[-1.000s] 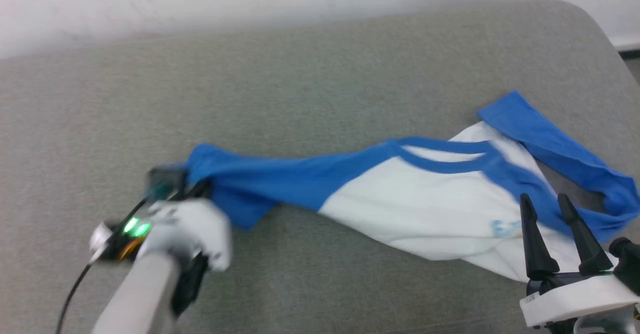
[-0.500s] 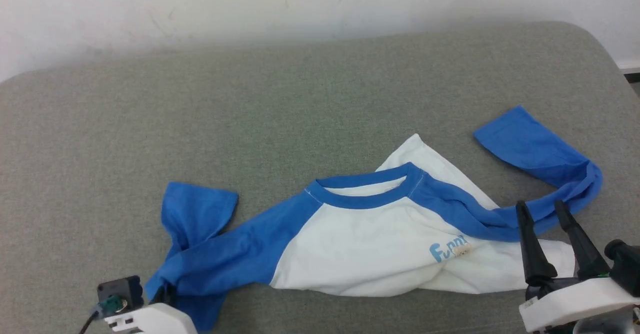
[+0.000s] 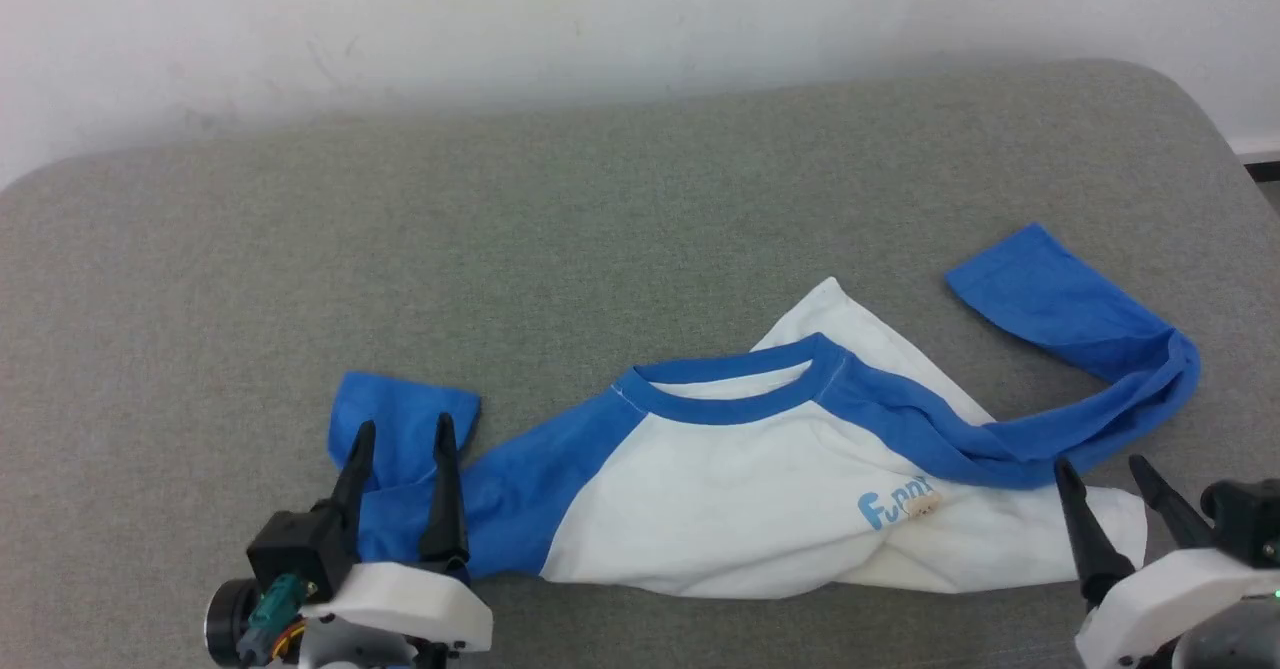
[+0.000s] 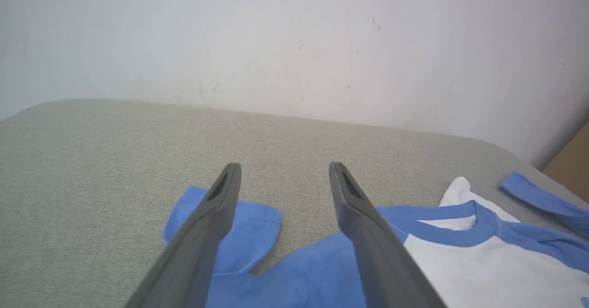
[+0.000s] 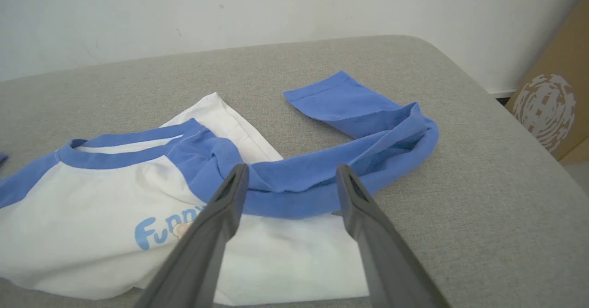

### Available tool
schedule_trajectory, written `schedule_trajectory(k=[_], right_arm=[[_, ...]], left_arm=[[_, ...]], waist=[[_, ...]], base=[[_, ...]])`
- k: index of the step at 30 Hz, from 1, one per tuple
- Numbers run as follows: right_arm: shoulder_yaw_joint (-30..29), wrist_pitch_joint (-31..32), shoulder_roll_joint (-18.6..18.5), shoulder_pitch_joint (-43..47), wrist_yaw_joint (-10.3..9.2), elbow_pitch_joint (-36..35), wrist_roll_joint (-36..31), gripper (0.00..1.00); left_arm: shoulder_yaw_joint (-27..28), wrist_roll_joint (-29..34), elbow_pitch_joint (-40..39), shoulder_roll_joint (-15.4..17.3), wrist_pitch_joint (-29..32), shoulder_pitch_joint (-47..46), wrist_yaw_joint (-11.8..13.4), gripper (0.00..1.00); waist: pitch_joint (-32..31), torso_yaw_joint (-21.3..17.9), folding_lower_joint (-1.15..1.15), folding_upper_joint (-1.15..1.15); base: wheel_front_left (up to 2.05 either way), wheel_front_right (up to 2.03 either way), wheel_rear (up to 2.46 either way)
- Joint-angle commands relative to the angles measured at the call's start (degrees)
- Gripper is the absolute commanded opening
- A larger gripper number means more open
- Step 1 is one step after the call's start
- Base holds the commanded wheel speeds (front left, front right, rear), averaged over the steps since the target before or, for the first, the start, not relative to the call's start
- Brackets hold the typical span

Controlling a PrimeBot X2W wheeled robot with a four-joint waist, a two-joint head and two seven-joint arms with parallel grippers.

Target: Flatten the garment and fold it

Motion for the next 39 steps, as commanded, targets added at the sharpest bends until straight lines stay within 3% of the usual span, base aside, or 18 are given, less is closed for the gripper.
schedule_trajectory(k=[1,9,16,17,18,20,24,32,39], right_arm=[[0.13,0.67,-1.02,-1.24,-0.04,0.7,0.07,1.0],[9.84,9.37,-11.48,-9.51,-0.04,8.47,6.95,1.0],[17.37,16.46,-16.59,-16.09,-0.04,14.58,11.9,1.0],[18.27,17.44,-17.16,-16.71,-0.04,15.4,12.5,0.91],[18.85,18.07,-17.63,-17.33,-0.04,16.06,12.98,0.72],[19.74,18.79,-18.31,-18.49,-0.04,17.2,13.88,0.0],[20.62,19.43,-19.3,-20.52,-0.04,17.88,15.32,0.0],[18.35,13.99,-20.84,-29.3,-0.04,16.17,12.95,0.0],[16.83,8.46,-21.63,-41.83,-0.04,21.93,12.15,0.0]], left_arm=[[-0.02,0.68,-0.3,-0.34,-0.4,-0.76,-0.33,1.0],[0.36,3.63,-2.07,-3.11,-0.74,-2.03,-1.47,1.0],[1.11,5.95,-3.05,-5.27,-0.75,-3.1,-2.88,1.0],[1.21,6.18,-2.99,-5.52,-0.75,-3.2,-3.1,1.0],[1.39,6.42,-2.97,-5.75,-0.76,-3.34,-3.29,1.0],[1.67,6.89,-2.8,-6.21,-0.76,-3.39,-3.42,1.0],[2.52,7.75,-2.62,-6.83,-0.76,-3.61,-3.94,1.0],[3.77,9.18,-2.45,-7.83,-0.76,-4.16,-4.87,1.0],[2.71,10.28,-2.74,-8.63,-0.76,-7.18,-5.83,1.0]], waist=[[0.14,0.09,0.0,0.0],[2.05,2.19,0.0,0.0],[4.37,4.09,0.0,0.0],[4.72,4.33,0.0,0.0],[5.03,4.51,0.0,0.0],[5.63,4.76,0.0,0.0],[6.43,4.9,0.0,0.0],[7.6,3.93,0.0,0.0],[12.31,5.09,0.0,0.0]], base=[[0.0,0.0,0.0],[0.0,0.0,0.0],[0.0,0.0,0.0],[0.0,0.0,0.0],[0.0,0.0,0.0],[0.0,0.0,0.0],[0.0,0.0,0.0],[0.0,0.0,0.0],[0.0,0.0,0.0]])
